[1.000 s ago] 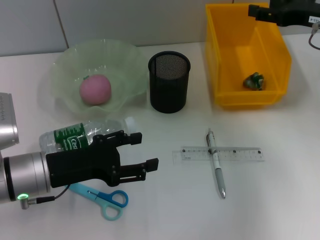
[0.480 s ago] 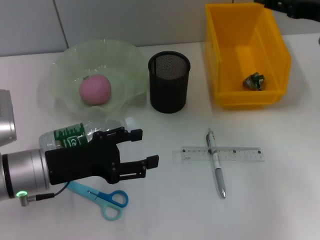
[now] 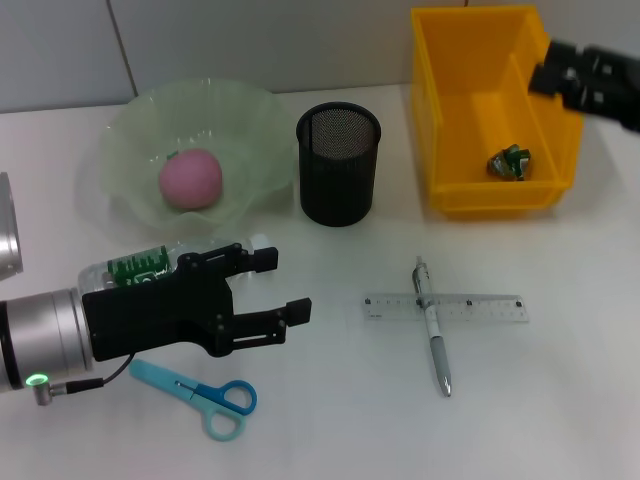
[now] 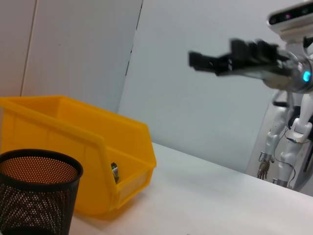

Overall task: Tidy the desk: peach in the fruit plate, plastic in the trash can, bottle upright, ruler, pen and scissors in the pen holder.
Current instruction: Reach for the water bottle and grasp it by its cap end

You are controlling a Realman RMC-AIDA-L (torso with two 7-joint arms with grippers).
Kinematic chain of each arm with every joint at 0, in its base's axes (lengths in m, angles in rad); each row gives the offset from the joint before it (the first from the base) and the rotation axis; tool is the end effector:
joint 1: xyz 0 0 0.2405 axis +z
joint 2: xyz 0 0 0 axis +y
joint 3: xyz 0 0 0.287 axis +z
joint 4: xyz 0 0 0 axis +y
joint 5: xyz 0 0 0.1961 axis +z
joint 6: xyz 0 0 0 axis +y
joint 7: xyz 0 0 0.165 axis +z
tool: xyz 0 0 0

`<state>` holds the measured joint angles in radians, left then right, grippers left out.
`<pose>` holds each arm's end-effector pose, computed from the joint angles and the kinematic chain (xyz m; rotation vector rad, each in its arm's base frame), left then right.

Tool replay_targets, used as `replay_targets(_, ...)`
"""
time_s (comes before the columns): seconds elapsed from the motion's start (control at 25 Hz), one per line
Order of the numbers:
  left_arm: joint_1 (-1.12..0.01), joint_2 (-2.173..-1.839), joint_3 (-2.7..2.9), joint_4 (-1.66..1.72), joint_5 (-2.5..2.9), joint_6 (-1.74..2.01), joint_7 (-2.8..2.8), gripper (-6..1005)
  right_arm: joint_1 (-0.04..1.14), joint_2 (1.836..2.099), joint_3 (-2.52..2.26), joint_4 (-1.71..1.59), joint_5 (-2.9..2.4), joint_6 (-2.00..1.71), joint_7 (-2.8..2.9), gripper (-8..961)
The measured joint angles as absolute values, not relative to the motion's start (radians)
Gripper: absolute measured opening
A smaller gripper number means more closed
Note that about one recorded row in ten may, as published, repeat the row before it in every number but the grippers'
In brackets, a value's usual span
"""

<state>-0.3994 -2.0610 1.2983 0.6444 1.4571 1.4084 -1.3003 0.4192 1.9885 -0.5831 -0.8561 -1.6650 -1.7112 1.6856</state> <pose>-0.2462 0.3065 -0.0754 -2.7890 -0.5517 -0.8631 0.2658 0.3398 0.0835 -2.4039 0.7305 1.0934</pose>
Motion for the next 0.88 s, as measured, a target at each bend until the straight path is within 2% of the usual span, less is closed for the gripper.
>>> replay_targets(0.12, -0.401, -2.06, 1.296, 0.644, 1.457, 1.405, -1.302, 804, 0.407, 1.973, -0.584, -0.845, -1.756, -1.815, 1.635, 773)
replay_targets(0.4, -0.418, -2.06, 1.277, 0.648, 1.464, 1.396, -1.299, 804, 0.413, 1.968, -0.584, -0.842, -1.902, -1.867, 1.582, 773)
replay_targets(0.88, -0.437, -2.06, 1.275, 0.75, 1.518, 1.38, -1.322, 803, 0.448, 1.984, -0.586, -0.827, -2.06, -1.87, 1.589, 773)
